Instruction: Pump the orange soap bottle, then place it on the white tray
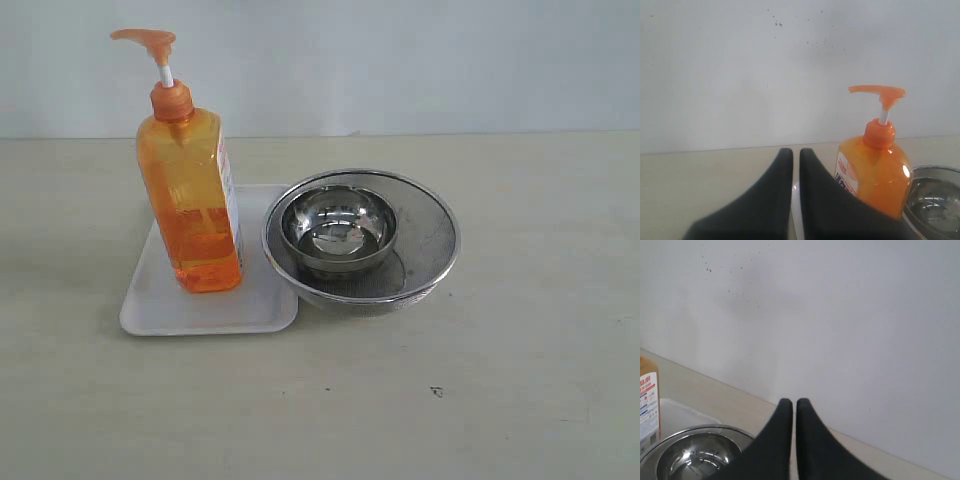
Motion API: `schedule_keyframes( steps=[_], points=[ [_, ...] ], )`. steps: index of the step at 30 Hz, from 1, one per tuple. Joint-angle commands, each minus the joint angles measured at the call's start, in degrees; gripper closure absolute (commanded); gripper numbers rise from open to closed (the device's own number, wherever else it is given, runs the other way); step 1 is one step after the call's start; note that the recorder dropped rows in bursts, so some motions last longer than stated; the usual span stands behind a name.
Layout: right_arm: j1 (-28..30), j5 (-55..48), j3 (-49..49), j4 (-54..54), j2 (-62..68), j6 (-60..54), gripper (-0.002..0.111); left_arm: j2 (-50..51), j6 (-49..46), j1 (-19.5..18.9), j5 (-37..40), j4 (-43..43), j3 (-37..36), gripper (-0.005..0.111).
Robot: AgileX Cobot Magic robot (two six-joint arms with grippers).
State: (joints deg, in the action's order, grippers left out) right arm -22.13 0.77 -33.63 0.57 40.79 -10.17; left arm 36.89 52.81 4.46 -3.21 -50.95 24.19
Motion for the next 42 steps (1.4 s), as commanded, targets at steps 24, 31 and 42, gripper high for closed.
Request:
schedule_keyframes(
  steps=[24,31,42],
  points=[
    [27.2,8.1,32.4,-0.2,-29.7,10.2,0.108,-0.5,0.3,0.3,0.2,0.4,-0.2,0.102],
    [27.2,-0.2,33.6,-0.2,-38.4,10.2,0.108,-0.5,0.3,0.3,0.2,0.4,-0.2,0.102],
    [27.2,-16.0,33.6,-0.2,-40.8,10.2,0.108,-0.4,0.3,0.3,0.0,0.4,-0.2,0.102]
  ],
)
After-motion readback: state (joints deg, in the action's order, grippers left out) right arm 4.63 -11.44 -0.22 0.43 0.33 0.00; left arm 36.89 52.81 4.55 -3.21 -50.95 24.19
